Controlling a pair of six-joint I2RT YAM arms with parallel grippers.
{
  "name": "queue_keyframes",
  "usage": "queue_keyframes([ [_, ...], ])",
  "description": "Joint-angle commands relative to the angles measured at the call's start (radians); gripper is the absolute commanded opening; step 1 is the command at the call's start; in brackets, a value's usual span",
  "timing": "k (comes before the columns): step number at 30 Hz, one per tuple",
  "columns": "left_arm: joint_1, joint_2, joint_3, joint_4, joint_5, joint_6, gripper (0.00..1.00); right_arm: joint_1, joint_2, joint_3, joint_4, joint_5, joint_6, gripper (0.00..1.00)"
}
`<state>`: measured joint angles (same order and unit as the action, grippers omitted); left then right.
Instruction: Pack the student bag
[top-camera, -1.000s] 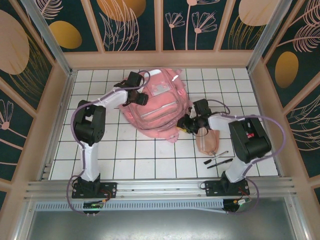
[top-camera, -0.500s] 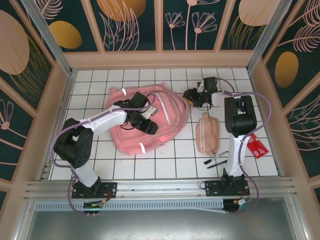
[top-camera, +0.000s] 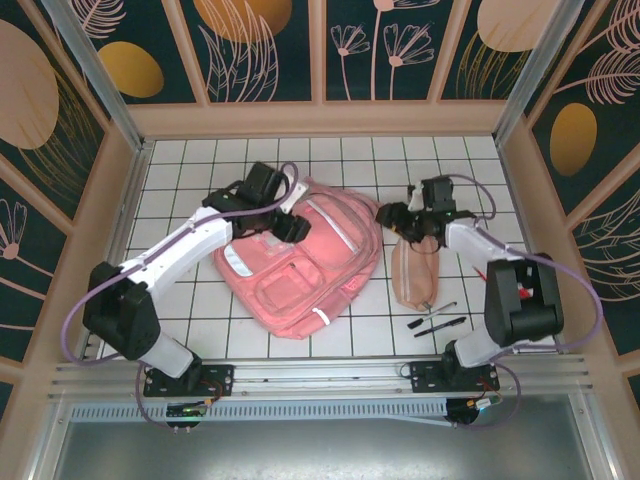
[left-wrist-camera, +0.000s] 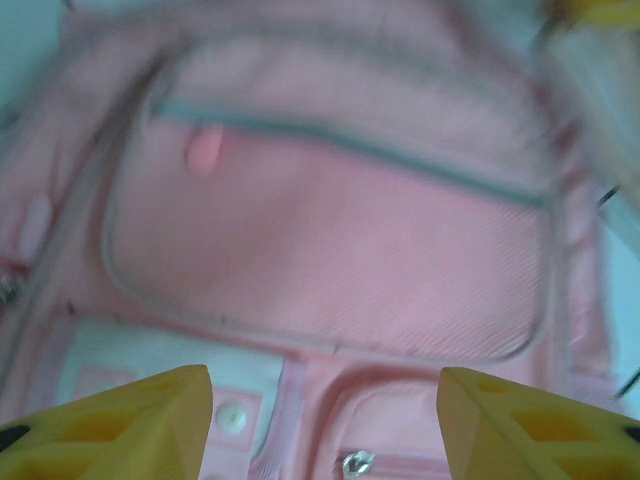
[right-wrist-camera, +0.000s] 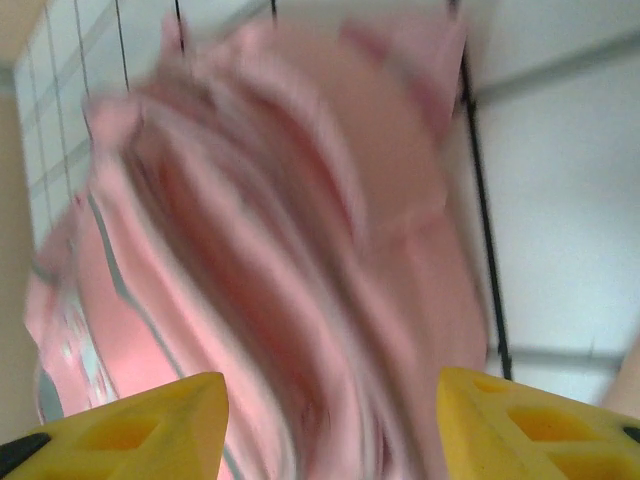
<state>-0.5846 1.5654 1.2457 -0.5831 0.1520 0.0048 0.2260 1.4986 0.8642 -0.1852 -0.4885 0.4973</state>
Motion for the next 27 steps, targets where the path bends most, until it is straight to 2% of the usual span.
queue_keyframes([
  [1, 0.002, 0.036, -0.073, -0.004, -0.152, -0.025, 0.61, 0.08, -0.085, -0.093, -0.114, 0.095, -0.07, 0.57],
  [5, 0.011, 0.057, -0.142, 0.044, -0.218, -0.156, 0.63, 0.101, -0.17, -0.235, -0.005, 0.003, -0.07, 0.55],
  [8, 0.06, 0.084, -0.193, 0.123, -0.149, -0.195, 0.63, 0.12, -0.133, -0.272, 0.085, -0.051, -0.066, 0.5],
  [10, 0.103, 0.111, -0.191, 0.158, -0.112, -0.192, 0.63, 0.157, -0.099, -0.261, 0.095, -0.033, -0.07, 0.44],
  [13, 0.148, 0.156, -0.144, 0.179, -0.125, -0.132, 0.62, 0.233, -0.053, -0.249, 0.153, -0.043, -0.057, 0.31],
  [15, 0.156, 0.193, -0.108, 0.227, -0.134, -0.054, 0.62, 0.281, -0.012, -0.25, 0.252, -0.08, -0.011, 0.25],
  [20, 0.169, 0.291, 0.067, 0.237, -0.162, 0.074, 0.62, 0.352, 0.115, -0.177, 0.413, -0.096, 0.022, 0.25],
  [24, 0.168, 0.231, 0.138, 0.193, -0.043, 0.206, 0.61, 0.365, 0.064, -0.169, 0.395, -0.05, -0.056, 0.3],
  [27, 0.123, 0.054, 0.012, 0.208, 0.189, 0.375, 0.62, 0.331, -0.036, -0.252, 0.381, -0.03, -0.143, 0.39],
])
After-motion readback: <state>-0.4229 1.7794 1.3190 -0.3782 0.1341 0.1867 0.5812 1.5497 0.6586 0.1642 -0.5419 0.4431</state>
